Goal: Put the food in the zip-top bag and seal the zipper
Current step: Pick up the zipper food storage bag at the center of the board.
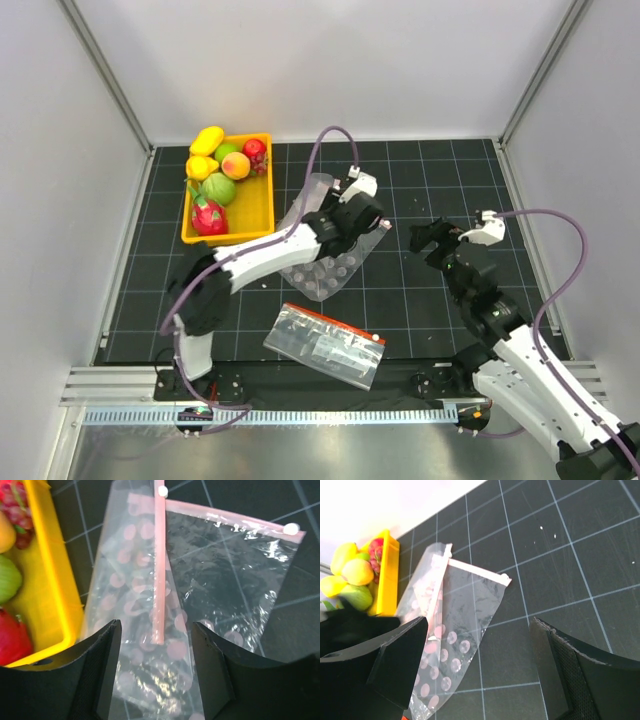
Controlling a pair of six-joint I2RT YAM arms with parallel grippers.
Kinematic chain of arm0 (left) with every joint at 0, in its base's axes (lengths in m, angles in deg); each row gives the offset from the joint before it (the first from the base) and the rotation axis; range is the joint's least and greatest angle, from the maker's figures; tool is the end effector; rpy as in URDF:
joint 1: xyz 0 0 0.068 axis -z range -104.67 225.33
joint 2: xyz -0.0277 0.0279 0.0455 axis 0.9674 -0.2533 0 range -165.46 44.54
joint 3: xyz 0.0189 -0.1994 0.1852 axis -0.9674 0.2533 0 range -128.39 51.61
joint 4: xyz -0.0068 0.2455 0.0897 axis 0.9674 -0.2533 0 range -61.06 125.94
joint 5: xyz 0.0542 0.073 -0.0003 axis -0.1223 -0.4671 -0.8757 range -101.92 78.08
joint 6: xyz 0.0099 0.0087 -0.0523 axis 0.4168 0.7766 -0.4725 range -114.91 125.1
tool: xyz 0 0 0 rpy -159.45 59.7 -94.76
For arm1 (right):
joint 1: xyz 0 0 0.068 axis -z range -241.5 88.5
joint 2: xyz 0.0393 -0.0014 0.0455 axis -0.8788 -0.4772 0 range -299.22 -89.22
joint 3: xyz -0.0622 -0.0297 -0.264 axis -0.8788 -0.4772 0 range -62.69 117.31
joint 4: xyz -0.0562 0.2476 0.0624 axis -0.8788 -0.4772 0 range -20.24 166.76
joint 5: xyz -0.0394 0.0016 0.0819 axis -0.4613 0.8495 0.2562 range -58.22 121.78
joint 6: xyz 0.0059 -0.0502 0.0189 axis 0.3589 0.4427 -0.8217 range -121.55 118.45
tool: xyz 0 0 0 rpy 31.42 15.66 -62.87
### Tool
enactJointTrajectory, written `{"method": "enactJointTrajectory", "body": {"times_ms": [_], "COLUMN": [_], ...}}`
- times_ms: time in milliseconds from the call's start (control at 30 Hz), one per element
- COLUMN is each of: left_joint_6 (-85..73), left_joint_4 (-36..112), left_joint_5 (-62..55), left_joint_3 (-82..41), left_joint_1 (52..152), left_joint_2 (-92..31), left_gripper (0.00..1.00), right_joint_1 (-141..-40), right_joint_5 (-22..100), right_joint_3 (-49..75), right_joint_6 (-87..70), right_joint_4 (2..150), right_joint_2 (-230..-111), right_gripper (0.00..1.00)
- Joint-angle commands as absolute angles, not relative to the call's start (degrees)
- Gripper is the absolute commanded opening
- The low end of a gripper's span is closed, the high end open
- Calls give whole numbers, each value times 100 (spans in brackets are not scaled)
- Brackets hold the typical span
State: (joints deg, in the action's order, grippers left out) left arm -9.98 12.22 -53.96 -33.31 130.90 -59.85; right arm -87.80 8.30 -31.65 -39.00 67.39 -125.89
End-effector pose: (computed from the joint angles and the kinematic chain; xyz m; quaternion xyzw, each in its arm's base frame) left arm 0.2513 -0.3247 0.2753 0.1628 0.8530 0.0542 0.4929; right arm 0.1506 0.0585 0.2793 0.1987 0.7610 0.1777 0.5914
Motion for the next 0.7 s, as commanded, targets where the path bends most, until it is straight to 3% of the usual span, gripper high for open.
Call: {"method": "enactJointTrajectory", "body": {"times_ms": [0,133,467,567,667], "left_joint_6": [-976,-853,-932,-941,-1028], "left_joint_4": [281,70,-168,-185,-185], "left_joint_5": [-4998,-4971,-4303,-4312,-4356], "left_joint_3": [-4206,-4866,-5342,-5377,-5342], "left_joint_1": [12763,12622,11989,11936,11875], "left_joint_2": [-6741,-7663,-8430,-8501,-8536], "left_gripper": [60,60,55,51,37], "right_joint_1": [-8795,-8804,-8804,-8804,-8795], "right_joint_5": [542,375,313,313,322], "right_joint_3": [-3202,-3255,-3281,-3281,-3299], "right_joint_6": [-3952,-3970,-3952,-3952,-3961], "right_joint_4": [6824,6771,6727,6727,6744], "right_joint_2": [-12307,-11964,-11700,-11700,-11717], "right_gripper": [90,90,90,90,90]}}
